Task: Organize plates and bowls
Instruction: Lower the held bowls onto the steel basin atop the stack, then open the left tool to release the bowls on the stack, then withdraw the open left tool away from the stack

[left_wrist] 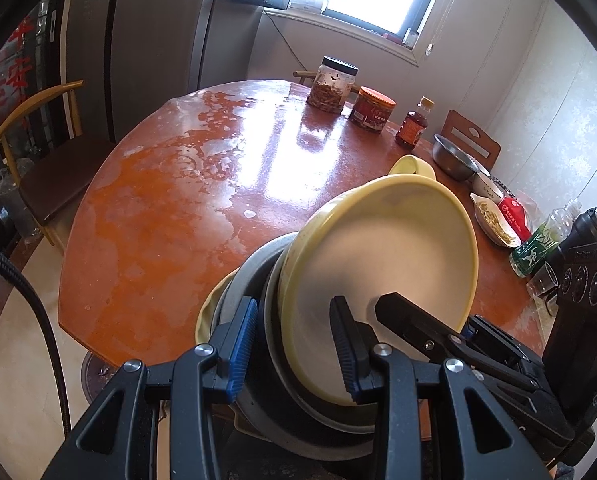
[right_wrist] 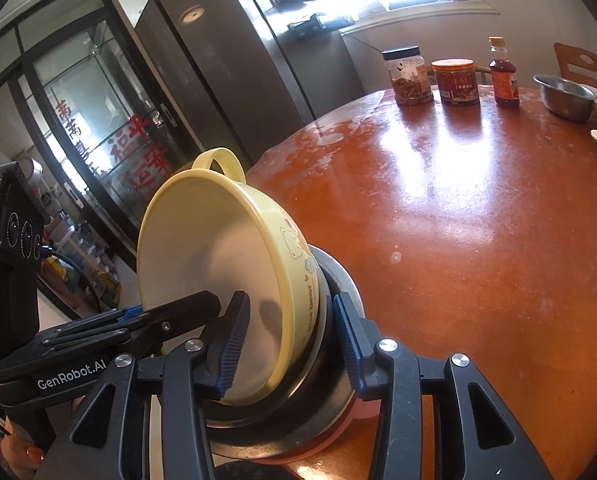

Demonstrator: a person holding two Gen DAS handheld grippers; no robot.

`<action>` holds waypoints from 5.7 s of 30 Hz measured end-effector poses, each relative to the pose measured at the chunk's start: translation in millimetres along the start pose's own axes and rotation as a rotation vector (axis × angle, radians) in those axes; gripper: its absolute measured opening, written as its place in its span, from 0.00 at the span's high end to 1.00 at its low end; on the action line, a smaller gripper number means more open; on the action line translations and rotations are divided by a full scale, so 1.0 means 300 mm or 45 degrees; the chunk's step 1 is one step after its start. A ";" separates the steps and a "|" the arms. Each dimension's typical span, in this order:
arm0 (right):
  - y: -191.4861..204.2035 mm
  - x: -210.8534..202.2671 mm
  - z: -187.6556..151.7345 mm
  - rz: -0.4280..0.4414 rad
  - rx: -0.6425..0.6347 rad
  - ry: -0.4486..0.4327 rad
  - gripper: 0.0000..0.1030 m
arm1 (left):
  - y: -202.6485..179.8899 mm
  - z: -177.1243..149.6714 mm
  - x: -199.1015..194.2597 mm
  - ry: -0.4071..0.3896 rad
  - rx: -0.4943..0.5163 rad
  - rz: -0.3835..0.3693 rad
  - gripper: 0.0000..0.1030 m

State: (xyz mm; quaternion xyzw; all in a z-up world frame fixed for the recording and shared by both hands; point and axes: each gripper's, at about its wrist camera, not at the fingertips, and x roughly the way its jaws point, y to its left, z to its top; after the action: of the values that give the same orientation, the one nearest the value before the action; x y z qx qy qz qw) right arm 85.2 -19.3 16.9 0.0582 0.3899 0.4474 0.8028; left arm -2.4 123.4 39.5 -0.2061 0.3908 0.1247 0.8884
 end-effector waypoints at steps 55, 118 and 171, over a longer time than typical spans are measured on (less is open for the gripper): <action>-0.085 -0.215 -0.180 -0.136 -0.048 -0.064 0.30 | 0.241 -0.061 -0.117 -0.098 -0.057 0.257 0.45; -0.433 -0.458 -0.225 -0.276 0.127 -0.130 0.30 | -0.373 0.017 0.301 0.107 0.329 -0.008 0.46; -0.392 -0.589 -0.268 -0.421 0.132 -0.231 0.28 | -0.446 -0.077 0.227 0.062 0.388 0.012 0.37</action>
State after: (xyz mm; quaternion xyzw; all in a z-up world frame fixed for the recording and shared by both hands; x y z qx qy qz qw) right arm 57.7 -244.6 10.9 0.0748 0.3428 0.2816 0.8931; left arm 79.2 -1.5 10.7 -0.0701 0.4276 0.0631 0.8990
